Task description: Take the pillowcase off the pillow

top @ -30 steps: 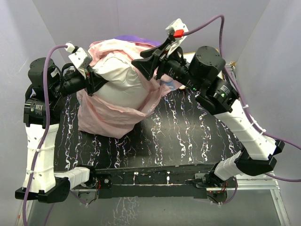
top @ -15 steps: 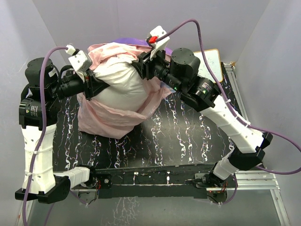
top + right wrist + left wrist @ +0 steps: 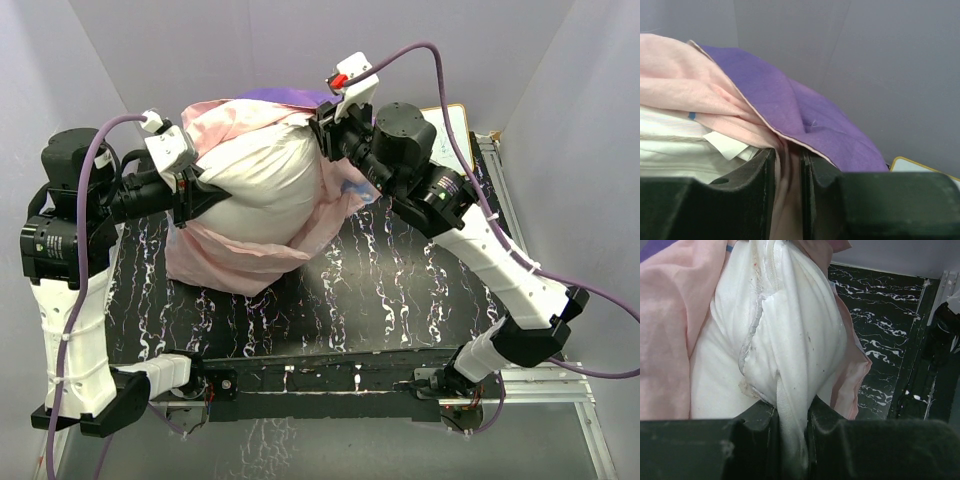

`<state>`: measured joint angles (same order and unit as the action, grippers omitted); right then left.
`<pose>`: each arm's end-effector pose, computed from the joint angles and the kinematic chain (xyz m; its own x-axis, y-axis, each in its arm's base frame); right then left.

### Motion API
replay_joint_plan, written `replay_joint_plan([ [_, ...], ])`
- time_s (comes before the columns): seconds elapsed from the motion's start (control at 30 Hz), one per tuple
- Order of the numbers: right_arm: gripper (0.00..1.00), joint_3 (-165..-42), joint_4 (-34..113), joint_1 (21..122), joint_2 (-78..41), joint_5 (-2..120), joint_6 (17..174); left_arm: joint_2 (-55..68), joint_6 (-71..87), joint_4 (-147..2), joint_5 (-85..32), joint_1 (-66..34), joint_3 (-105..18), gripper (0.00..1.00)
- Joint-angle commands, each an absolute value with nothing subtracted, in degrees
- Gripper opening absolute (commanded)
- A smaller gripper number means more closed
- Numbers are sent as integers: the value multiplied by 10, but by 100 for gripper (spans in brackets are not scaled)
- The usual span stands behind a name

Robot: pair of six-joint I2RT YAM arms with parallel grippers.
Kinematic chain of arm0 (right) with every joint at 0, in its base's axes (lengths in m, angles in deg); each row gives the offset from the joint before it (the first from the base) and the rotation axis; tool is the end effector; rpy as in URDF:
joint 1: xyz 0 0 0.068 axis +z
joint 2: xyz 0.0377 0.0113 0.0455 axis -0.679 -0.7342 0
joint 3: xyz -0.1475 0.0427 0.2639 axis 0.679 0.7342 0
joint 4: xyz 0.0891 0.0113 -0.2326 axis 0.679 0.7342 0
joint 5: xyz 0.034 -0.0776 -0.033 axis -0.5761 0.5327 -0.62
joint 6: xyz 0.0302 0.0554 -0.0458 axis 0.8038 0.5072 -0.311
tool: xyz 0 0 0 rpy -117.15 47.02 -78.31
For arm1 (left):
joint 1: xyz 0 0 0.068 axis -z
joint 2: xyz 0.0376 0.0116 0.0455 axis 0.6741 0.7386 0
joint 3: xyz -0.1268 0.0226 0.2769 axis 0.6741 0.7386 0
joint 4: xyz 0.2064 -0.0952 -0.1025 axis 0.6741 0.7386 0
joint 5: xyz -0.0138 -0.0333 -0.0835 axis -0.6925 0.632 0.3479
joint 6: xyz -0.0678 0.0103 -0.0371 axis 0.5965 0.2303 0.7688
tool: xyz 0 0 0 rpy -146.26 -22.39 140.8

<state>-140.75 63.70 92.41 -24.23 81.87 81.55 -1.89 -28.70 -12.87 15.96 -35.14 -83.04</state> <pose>0.2229 0.2354 0.5687 0.0856 -0.0913 -0.9921 -0.5591 0.8198 -0.1236 0.1289 -0.0684 0.5681 0.1571 0.2500 -0.9554 0.8437 0.4689 0.2614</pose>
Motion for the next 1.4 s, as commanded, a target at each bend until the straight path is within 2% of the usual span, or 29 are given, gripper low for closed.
replay_joint_plan([
  [0.0,21,-1372,596,854,-215,919,794,-25,-316,-64,194,-352,-904,0],
  [0.17,12,-1323,575,775,-194,927,825,-32,-325,-59,172,-352,-929,0],
  [0.43,12,-1309,571,692,-208,927,859,-25,-350,-24,157,-352,-971,0],
  [0.8,52,-1227,586,663,-198,797,964,-46,-345,-59,136,-352,-954,0],
  [0.97,57,-1168,576,663,-156,822,965,-60,-315,-141,94,-352,-917,0],
  [1.1,51,-1099,549,662,-108,865,979,-61,-285,-217,45,-352,-897,0],
  [1.27,29,-1040,526,656,-85,883,985,-45,-274,-223,60,-352,-922,0],
  [1.37,26,-1028,526,644,-86,873,999,-41,-276,-213,65,-352,-935,0],
])
